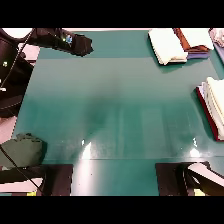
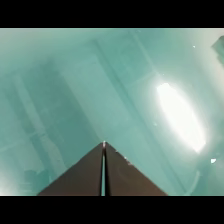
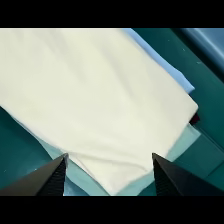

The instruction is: Fold the shirts.

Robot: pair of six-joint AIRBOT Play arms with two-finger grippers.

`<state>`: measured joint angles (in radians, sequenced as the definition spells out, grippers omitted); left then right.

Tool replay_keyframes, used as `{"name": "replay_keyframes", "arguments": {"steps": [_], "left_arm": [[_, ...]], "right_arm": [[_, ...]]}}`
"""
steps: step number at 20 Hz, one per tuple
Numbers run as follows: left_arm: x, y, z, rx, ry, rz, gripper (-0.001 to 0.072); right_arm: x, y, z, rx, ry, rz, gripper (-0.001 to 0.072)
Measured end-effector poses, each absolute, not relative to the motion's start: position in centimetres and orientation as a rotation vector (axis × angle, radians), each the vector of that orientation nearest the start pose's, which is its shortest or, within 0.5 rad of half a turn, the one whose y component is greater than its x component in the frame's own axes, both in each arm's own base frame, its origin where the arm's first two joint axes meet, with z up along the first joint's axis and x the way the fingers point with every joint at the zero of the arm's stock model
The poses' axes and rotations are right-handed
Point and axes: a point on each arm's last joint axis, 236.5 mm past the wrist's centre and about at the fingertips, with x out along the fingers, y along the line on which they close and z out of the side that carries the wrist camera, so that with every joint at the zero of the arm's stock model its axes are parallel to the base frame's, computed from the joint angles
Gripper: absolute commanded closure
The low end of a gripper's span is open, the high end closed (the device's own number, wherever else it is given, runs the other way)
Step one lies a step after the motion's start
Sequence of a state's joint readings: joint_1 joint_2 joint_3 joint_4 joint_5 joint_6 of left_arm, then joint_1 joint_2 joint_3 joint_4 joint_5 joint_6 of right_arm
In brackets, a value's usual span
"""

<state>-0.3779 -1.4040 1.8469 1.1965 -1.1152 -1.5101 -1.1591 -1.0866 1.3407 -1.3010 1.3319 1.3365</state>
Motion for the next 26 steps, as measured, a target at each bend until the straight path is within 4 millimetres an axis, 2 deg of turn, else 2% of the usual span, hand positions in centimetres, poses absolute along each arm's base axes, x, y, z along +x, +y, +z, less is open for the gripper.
{"name": "replay_keyframes", "arguments": {"steps": [2,3,4,6,8,9,12,13,14,15,16,17,19,21,23,26], "left_arm": [[43.6,-25.7,25.4,-0.088,0.694,-0.650,0.0682],[43.6,-25.7,25.4,-0.088,0.694,-0.650,0.0682],[43.6,-25.7,25.4,-0.088,0.694,-0.650,0.0682],[43.6,-25.7,25.4,-0.088,0.694,-0.650,0.0682],[43.6,-25.7,25.4,-0.088,0.695,-0.650,0.0682],[43.5,-25.6,25.3,-0.086,0.700,-0.651,0.0682],[43.4,-25.6,25.1,-0.083,0.707,-0.651,0.0682],[43.4,-25.6,25.1,-0.083,0.708,-0.651,0.0682],[43.4,-25.6,25.1,-0.083,0.708,-0.652,0.0682],[43.4,-25.6,25.1,-0.083,0.709,-0.652,0.0682],[43.4,-25.6,25.1,-0.082,0.709,-0.651,0.0682],[43.3,-25.6,25.1,-0.082,0.711,-0.652,0.0682],[43.3,-25.6,25.0,-0.082,0.712,-0.652,0.0682],[43.3,-25.6,25.0,-0.082,0.712,-0.652,0.0682],[43.3,-25.6,25.1,-0.082,0.712,-0.652,0.0682],[43.3,-25.6,25.1,-0.082,0.712,-0.652,0.0682]], "right_arm": [[20.9,-30.5,15.6,0.596,0.823,-0.717,0.0109],[22.1,-29.9,16.5,0.605,0.781,-0.683,0.0110],[23.9,-28.7,17.6,0.611,0.744,-0.629,0.0111],[28.0,-25.1,19.4,0.608,0.698,-0.476,0.0121],[32.2,-19.7,20.7,0.579,0.694,-0.296,0.0121],[34.0,-16.3,21.1,0.556,0.706,-0.196,0.0121],[37.4,-6.0,21.7,0.470,0.757,0.080,0.0122],[37.9,-2.8,21.9,0.437,0.769,0.159,0.0125],[38.2,0.5,21.9,0.401,0.783,0.239,0.0212],[38.3,3.5,21.8,0.358,0.797,0.306,0.0357],[38.2,5.9,21.5,0.316,0.811,0.359,0.0550],[38.0,8.3,21.1,0.269,0.830,0.409,0.0694],[37.3,12.1,20.2,0.188,0.860,0.489,0.0695],[36.6,15.0,19.3,0.128,0.887,0.552,0.0694],[36.0,17.1,18.6,0.090,0.906,0.599,0.0694],[35.6,18.6,17.9,0.058,0.925,0.631,0.0694]]}}
